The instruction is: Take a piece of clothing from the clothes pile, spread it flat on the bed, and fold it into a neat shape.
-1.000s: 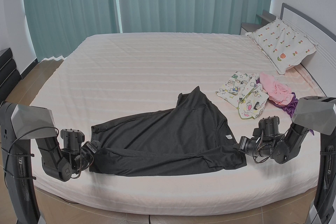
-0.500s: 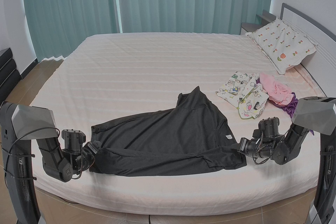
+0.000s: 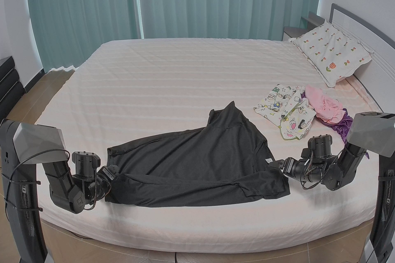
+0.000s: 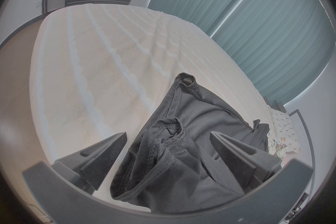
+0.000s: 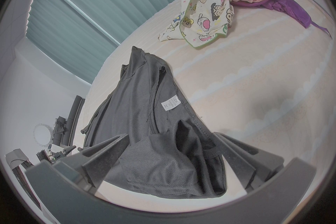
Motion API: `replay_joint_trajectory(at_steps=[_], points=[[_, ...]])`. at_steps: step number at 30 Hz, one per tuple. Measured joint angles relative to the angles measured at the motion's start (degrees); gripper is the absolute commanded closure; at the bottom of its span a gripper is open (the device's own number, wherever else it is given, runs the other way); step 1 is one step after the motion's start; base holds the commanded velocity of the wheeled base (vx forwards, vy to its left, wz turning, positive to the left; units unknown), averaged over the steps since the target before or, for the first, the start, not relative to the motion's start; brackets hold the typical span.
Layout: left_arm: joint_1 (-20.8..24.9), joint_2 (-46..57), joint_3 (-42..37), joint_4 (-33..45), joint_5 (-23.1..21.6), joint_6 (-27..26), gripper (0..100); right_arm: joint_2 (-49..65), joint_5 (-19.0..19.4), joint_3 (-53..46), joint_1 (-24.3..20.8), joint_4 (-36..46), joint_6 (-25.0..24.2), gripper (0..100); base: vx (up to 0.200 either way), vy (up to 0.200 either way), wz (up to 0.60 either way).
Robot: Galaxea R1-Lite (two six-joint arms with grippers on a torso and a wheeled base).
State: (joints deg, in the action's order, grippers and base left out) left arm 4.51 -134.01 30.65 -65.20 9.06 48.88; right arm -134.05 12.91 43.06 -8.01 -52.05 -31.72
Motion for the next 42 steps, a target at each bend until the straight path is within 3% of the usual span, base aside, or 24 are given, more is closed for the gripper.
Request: replay_joint_trajectory(at_steps=[8,13,22,27,33,36,42], points=[[-0.11,0.85,0.17,0.00,-0.37,-0.28,0,-0.07,0.00,0.13,0.00,-0.13,0.00,0,0.000,0.000,0.00],[-0.93,0.91,0.77,0.06,-4.38,-1.12,0,-0.38,0.04,0.79,-0.28,-0.04,0.00,0,0.000,0.000,0.00],[-4.10,0.41,2.78,-0.06,-6.88,-8.27,0,-1.37,0.06,2.47,-0.48,0.16,0.00,0,0.000,0.000,0.00],[-4.89,0.39,3.47,-0.13,-7.42,-9.06,0,-1.78,0.06,2.74,-0.50,0.09,0.00,0,0.000,0.000,0.00],[-5.03,1.44,4.16,-0.28,-13.08,-9.74,0,-1.93,0.09,2.69,-0.65,0.05,0.00,0,0.000,0.000,0.00],[-5.06,1.93,4.94,-0.11,-17.48,-12.00,0,-1.95,0.09,2.47,-0.80,0.00,0.00,0,0.000,0.000,0.00],[-4.91,1.55,6.28,-0.11,-18.38,-20.46,0,-2.00,0.09,2.22,-0.91,-0.04,-0.02,0,0.000,0.000,0.00]])
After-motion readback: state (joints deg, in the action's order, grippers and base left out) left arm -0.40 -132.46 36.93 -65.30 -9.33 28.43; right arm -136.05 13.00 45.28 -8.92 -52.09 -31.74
